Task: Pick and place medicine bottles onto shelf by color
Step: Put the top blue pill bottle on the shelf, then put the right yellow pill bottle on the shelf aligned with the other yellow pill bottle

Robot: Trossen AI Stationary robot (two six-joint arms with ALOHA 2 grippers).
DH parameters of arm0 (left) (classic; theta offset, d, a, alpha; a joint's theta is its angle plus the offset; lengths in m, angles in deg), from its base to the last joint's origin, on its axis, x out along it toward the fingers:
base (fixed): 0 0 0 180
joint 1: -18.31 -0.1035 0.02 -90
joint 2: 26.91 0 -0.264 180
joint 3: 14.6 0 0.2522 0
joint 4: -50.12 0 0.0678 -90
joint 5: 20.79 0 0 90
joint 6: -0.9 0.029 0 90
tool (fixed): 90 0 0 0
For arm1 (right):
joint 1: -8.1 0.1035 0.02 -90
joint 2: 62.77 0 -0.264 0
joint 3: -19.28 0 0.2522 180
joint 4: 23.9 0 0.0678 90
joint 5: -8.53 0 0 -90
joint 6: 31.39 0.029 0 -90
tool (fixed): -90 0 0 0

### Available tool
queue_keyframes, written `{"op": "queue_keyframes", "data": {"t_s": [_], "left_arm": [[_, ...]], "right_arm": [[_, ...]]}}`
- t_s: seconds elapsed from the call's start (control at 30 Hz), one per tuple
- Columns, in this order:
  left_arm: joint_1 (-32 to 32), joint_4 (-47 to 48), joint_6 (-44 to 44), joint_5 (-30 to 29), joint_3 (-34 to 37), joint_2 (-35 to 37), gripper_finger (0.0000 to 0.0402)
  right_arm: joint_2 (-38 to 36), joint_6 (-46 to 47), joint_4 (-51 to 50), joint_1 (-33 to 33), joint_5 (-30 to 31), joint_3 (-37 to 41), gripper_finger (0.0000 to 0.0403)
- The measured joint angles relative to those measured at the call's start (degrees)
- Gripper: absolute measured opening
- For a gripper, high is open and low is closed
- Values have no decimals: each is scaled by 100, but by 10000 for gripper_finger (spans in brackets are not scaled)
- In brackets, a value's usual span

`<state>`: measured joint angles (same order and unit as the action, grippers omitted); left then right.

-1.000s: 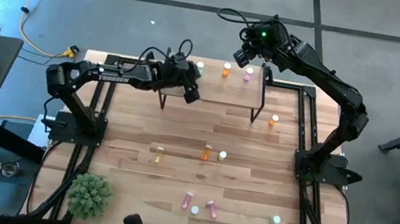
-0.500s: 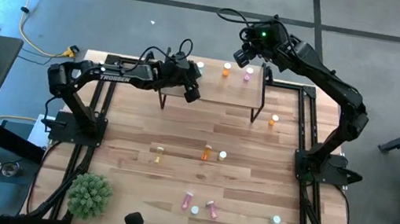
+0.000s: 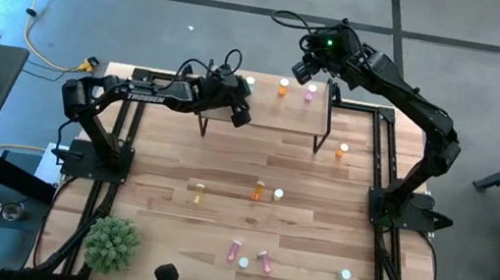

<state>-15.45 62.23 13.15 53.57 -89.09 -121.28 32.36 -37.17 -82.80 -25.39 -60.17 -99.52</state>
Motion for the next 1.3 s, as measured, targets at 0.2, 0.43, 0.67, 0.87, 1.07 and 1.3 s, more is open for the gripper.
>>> {"op": "queue_keyframes", "data": {"t_s": [0.2,0.43,0.67,0.87,1.07,1.3], "left_arm": [[0,-42,0,-23,0,0,0],[0,-188,-1,-194,0,2,0],[-2,-166,87,-216,0,2,0],[16,-164,82,-216,0,4,0],[165,-93,-115,-419,0,212,0],[257,344,-675,-429,0,757,0]], "right_arm": [[0,0,2,0,-2,0,149],[0,131,4,0,-2,0,149],[0,138,4,0,-2,0,149],[0,151,4,0,-2,0,149],[0,148,4,90,0,0,149],[-7,81,-146,206,-5,0,149]]}}
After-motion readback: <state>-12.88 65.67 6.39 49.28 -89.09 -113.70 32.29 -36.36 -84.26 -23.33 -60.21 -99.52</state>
